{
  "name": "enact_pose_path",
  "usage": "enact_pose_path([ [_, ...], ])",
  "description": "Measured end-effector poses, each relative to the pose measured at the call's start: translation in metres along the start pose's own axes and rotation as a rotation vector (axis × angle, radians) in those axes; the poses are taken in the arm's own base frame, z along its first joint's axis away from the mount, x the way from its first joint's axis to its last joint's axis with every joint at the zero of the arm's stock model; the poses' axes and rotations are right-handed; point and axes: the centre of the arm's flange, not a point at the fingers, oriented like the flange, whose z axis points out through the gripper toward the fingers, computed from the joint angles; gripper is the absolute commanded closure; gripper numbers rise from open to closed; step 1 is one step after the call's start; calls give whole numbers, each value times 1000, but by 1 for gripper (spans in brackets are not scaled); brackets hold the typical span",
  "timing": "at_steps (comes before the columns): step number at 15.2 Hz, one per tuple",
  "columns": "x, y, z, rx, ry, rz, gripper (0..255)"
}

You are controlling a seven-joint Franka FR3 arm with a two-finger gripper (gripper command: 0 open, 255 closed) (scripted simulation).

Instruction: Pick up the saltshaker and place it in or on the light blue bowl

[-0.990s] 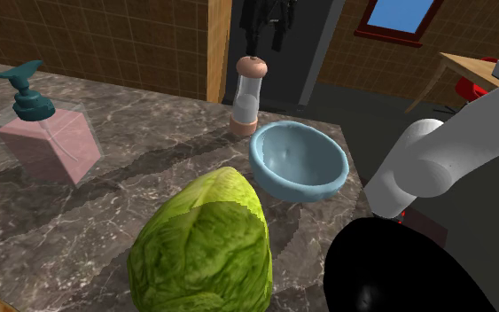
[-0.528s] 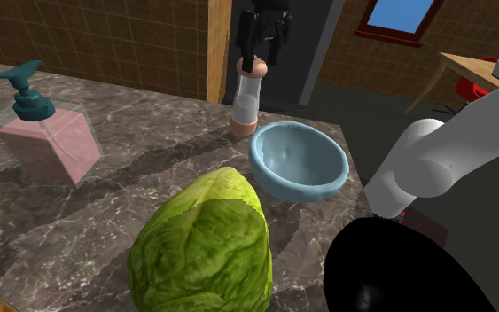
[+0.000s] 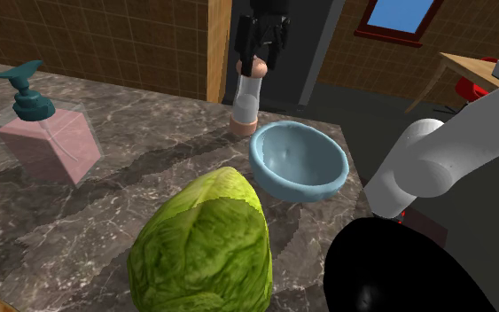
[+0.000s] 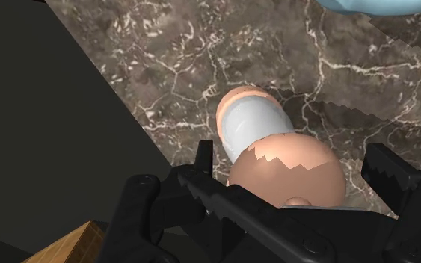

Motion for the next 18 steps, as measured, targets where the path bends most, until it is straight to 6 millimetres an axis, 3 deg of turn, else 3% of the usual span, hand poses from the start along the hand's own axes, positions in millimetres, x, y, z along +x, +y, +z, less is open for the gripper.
enact_pose_path([
  [11,0,0,-2,0,0,0,255],
  [18,-2,-3,-35,0,0,0,255],
])
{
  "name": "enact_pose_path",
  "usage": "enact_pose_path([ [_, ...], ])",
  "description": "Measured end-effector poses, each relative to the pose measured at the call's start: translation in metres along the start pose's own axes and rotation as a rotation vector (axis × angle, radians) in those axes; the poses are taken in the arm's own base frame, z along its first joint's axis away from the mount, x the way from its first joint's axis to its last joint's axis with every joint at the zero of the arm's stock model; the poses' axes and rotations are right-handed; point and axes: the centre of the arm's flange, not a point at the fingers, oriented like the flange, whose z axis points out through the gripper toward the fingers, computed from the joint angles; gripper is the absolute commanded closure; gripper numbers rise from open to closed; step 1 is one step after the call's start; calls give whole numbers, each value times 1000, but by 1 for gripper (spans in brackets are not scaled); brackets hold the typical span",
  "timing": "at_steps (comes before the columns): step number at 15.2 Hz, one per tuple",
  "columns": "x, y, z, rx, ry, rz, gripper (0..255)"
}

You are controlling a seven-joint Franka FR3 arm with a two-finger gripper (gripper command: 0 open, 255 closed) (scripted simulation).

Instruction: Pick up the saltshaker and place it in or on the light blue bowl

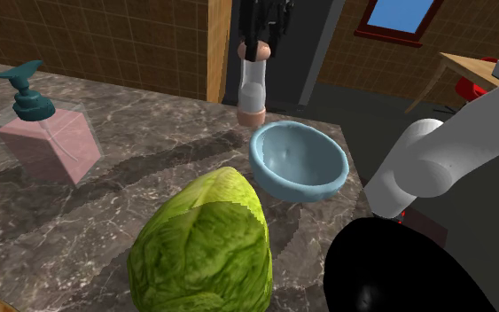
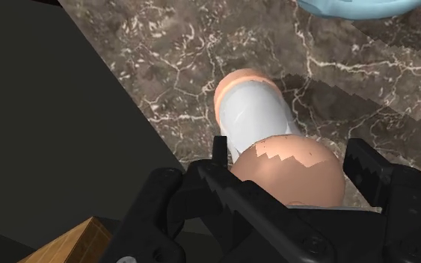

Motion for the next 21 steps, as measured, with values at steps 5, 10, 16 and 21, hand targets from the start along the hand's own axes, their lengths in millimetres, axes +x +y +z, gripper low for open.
enact_pose_path([
  [5,0,-2,-28,0,0,0,255],
  [10,-2,-4,-54,0,0,0,255],
  [16,-4,-5,-86,0,0,0,255],
  [21,-7,-6,-111,0,0,0,255],
])
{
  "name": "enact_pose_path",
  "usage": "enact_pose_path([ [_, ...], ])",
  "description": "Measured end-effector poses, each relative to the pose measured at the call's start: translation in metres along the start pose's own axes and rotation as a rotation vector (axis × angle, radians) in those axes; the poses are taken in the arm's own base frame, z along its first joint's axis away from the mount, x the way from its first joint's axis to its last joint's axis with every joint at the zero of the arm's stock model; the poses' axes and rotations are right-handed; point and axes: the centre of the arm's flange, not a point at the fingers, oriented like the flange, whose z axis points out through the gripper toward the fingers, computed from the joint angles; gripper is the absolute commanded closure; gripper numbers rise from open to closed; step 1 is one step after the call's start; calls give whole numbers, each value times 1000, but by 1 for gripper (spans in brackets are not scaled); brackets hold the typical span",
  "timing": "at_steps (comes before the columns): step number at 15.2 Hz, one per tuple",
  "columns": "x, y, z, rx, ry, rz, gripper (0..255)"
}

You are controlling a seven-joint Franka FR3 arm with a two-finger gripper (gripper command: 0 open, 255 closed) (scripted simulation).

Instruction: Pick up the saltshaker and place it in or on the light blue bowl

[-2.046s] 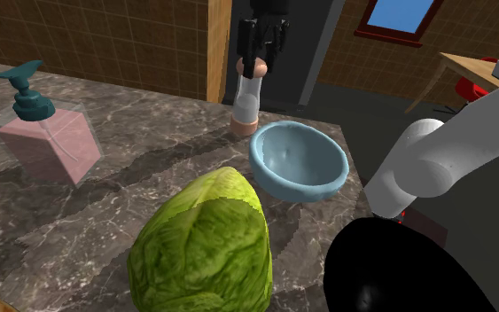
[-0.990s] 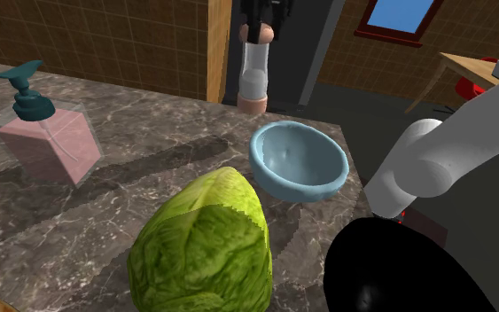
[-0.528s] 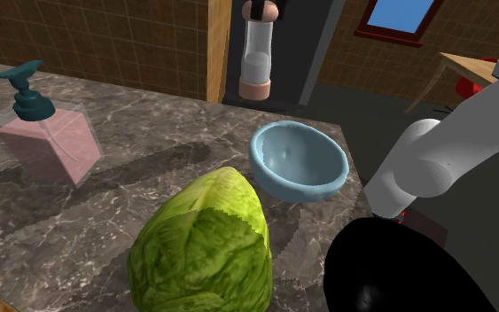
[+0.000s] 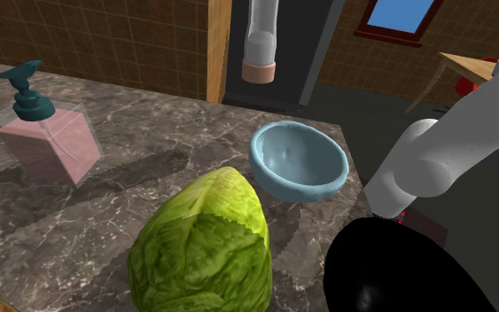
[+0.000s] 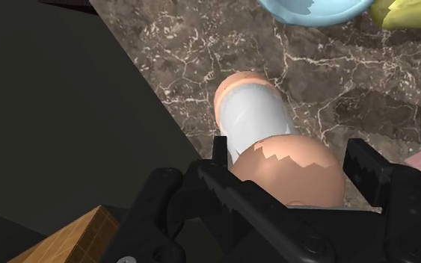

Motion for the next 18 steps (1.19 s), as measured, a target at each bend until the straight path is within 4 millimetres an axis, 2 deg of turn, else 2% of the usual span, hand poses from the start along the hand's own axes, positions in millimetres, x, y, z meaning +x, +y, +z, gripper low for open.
enact_pose_path([
  [4,0,-2,-20,0,0,0,255],
  [6,-12,-9,-26,0,0,0,255],
  [18,-151,-73,-66,1,1,-1,255],
])
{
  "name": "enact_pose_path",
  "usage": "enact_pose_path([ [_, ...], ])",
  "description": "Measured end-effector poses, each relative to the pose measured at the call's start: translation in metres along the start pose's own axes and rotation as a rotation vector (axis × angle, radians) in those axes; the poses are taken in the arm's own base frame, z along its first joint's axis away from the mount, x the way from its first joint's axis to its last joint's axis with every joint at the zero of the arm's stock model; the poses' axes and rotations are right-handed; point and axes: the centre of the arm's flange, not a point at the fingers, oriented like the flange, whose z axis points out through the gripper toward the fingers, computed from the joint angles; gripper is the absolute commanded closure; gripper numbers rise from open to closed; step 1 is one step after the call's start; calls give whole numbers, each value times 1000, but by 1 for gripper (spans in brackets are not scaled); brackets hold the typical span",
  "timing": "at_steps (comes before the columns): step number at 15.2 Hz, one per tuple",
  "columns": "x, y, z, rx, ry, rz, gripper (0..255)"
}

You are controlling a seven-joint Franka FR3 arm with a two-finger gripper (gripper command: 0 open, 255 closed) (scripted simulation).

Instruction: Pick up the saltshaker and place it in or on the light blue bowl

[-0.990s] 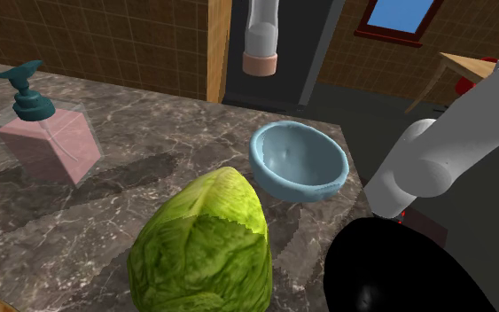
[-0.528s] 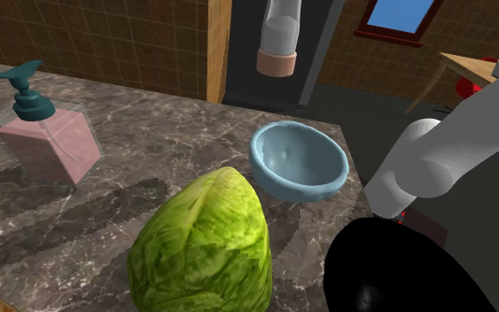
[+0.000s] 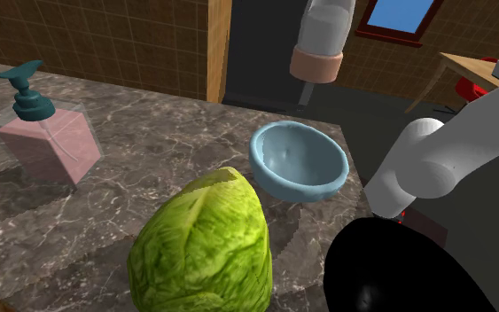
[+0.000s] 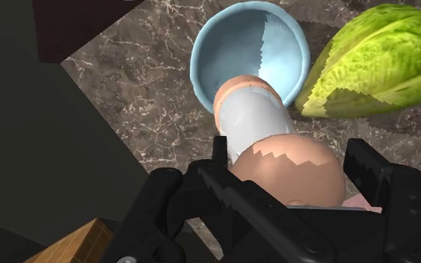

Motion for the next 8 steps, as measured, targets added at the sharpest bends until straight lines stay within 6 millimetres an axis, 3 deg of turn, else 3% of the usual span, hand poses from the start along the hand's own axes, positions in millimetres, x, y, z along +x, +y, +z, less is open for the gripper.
enact_pose_path([
  [4,-40,-17,-8,0,0,0,255],
  [8,-43,-18,8,-1,-1,1,255],
])
